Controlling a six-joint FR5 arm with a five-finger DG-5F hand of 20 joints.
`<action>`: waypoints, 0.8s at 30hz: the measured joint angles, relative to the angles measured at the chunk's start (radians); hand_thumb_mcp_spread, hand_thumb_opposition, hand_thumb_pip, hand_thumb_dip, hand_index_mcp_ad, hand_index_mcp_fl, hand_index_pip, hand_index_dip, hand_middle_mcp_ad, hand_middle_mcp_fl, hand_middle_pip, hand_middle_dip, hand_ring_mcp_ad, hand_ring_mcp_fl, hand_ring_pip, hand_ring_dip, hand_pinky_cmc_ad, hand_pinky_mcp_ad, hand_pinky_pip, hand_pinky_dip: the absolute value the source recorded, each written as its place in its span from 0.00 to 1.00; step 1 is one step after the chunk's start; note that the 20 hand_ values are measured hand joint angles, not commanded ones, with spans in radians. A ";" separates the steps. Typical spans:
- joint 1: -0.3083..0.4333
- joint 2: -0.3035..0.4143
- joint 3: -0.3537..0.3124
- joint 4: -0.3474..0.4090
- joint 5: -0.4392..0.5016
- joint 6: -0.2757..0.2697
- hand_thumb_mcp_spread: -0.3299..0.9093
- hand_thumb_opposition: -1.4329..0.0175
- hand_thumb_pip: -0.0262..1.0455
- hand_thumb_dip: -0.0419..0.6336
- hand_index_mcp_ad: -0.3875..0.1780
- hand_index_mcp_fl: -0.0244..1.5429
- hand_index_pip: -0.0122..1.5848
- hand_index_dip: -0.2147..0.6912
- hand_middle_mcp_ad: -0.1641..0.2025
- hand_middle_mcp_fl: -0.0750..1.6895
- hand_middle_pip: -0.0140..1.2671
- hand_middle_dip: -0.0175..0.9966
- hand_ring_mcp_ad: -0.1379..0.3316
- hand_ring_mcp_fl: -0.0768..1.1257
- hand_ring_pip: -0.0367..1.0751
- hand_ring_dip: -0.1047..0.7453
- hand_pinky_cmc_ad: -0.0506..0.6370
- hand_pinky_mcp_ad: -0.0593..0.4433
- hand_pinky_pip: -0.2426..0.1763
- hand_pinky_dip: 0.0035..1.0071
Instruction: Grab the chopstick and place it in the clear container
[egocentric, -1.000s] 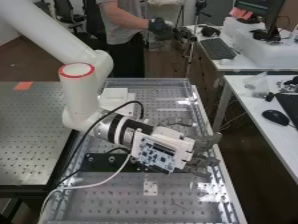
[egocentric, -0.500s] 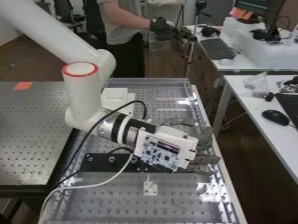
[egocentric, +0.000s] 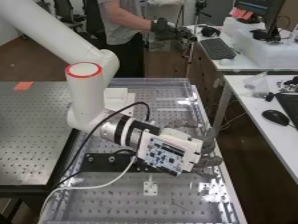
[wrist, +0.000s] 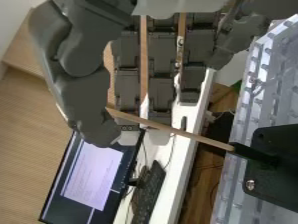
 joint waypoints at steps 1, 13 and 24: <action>-0.001 -0.001 0.001 -0.001 0.001 0.000 0.72 0.41 0.53 0.58 0.59 0.51 0.39 0.46 0.64 0.52 0.17 0.63 0.49 0.52 0.08 0.37 0.59 0.32 0.60 0.14; -0.009 -0.012 0.011 -0.006 0.012 0.001 0.72 0.41 0.53 0.58 0.59 0.52 0.44 0.46 0.64 0.53 0.24 0.63 0.48 0.51 0.08 0.37 0.59 0.32 0.61 0.14; -0.011 -0.016 0.020 -0.012 0.012 0.007 0.74 0.41 0.52 0.57 0.56 0.51 0.45 0.46 0.63 0.53 0.30 0.63 0.37 0.51 0.08 0.42 0.62 0.44 0.65 0.14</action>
